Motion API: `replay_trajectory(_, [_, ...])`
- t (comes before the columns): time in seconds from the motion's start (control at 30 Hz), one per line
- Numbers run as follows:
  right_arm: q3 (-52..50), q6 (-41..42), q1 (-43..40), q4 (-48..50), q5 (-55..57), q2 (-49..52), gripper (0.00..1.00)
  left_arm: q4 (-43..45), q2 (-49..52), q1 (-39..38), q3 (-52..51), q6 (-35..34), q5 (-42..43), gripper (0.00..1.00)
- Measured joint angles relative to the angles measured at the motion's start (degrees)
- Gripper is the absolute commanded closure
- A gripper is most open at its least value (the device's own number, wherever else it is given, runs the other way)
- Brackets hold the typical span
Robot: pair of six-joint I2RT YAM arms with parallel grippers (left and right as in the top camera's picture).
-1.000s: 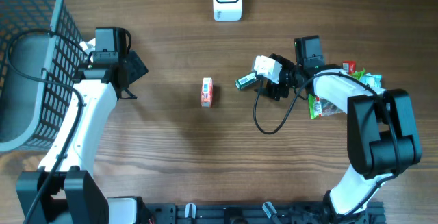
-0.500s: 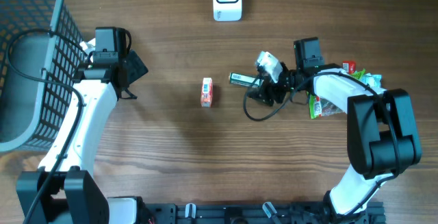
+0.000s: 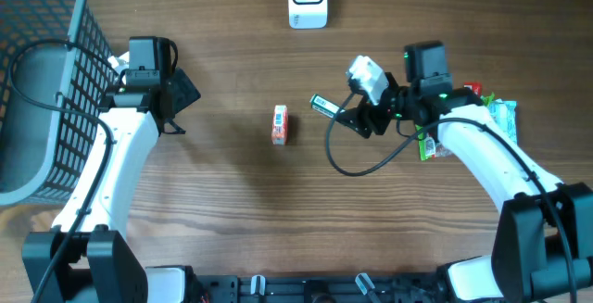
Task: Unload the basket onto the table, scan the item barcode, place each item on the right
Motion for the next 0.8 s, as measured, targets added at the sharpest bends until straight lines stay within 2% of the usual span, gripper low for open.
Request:
replay_trajectory(0.07, [-0.02, 0.83, 2.58, 0.7, 5.77, 0.13, 0.28, 0.0, 0.0, 0.0, 0.0, 0.0, 0.02, 0.0])
replay_trajectory(0.2, [-0.42, 1.44, 5.79, 4.63, 13.6, 2.23, 0.28, 0.0, 0.0, 0.0, 0.0, 0.0, 0.02, 0.0])
replay_trajectory(0.3, [-0.9, 2.21, 5.77, 6.67, 15.34, 5.29, 0.26, 0.0, 0.0, 0.0, 0.0, 0.0, 0.02, 0.0])
replay_trajectory(0.43, [-1.62, 7.32, 5.66, 7.19, 16.15, 7.74, 0.41, 0.0, -0.02, 0.0, 0.0, 0.0, 0.0, 0.0])
replay_trajectory(0.6, [-1.64, 15.37, 4.85, 8.22, 15.93, 7.74, 0.52, 0.0, -0.02, 0.0, 0.0, 0.0, 0.02, 0.0])
replay_trajectory(0.8, [-1.64, 17.49, 4.85, 11.93, 15.96, 10.21, 0.51, 0.0, 0.0, 0.0, 0.0, 0.0, 0.02, 0.0])
